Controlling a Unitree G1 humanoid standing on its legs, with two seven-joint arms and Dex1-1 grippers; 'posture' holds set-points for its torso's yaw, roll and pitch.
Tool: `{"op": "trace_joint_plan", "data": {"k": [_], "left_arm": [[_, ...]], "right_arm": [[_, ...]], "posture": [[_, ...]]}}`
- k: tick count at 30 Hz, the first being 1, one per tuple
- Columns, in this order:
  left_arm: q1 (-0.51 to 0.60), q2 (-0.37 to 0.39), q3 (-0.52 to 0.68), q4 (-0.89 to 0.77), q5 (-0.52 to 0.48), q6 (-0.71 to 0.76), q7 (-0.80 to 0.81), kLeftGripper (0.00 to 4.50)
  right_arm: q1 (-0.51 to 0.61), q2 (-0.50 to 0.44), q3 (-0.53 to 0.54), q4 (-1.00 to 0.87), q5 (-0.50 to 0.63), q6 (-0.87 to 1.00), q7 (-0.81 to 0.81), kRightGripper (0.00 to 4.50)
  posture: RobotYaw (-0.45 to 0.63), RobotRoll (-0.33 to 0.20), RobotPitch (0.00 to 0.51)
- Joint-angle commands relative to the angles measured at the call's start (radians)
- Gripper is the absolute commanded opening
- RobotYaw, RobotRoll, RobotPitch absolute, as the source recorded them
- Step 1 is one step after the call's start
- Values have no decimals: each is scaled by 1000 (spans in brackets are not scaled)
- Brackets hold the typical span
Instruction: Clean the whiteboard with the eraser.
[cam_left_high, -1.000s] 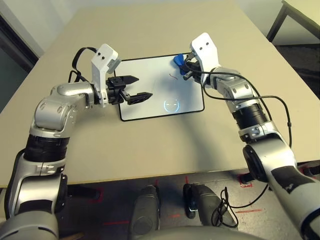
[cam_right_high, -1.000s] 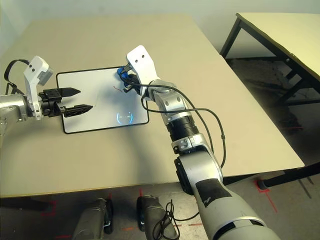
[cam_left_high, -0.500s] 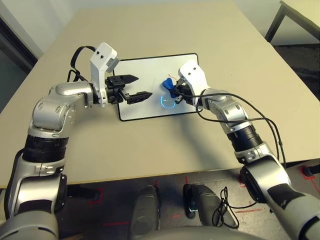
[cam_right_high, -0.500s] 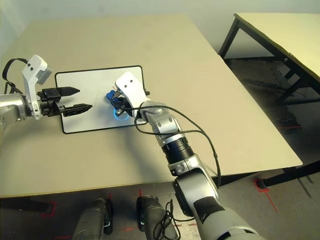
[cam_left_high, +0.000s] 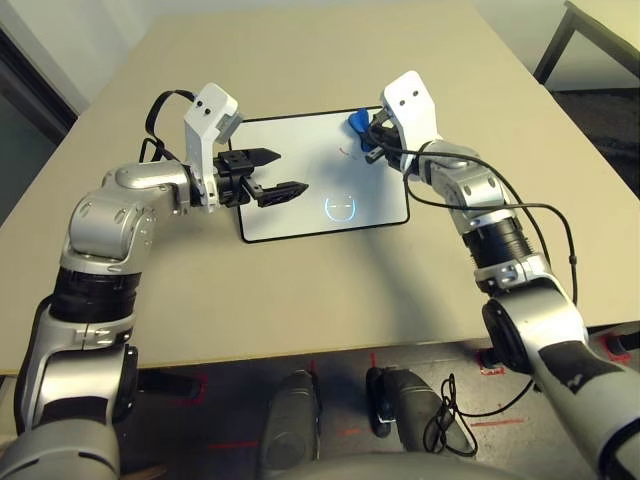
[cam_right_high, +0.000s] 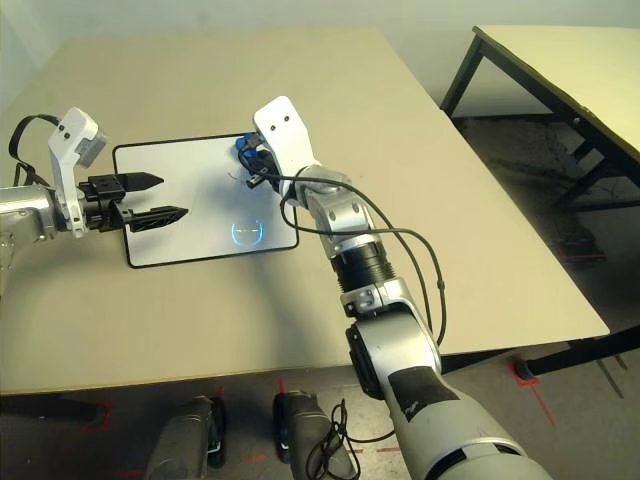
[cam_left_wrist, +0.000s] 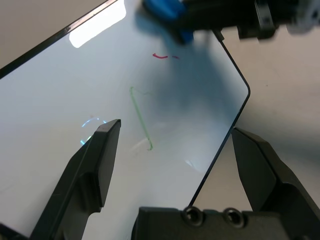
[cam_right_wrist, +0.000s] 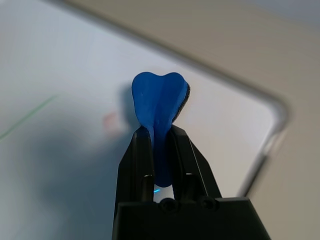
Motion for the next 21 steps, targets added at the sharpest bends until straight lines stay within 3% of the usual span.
{"op": "trace_joint_plan", "data": {"k": [1, 6, 15, 21], "left_arm": [[-4, 2, -3, -20, -12, 16, 1, 4500], [-7, 2, -9, -19, -19, 16, 5, 4500], [-8, -1, -11, -21, -21, 17, 7, 4500], [-4, -1, -9, -26, -23, 17, 8, 4500]], "right_arm": [[85, 13, 72, -34, -19, 105, 18, 336], [92, 9, 79, -48, -22, 119, 18, 336], [-74, -6, -51, 159, -17, -7, -95, 333], [-17, 21, -11, 105, -20, 15, -74, 333]], "posture": [[113, 0, 159], [109, 0, 159], [108, 0, 158], [112, 0, 152]]}}
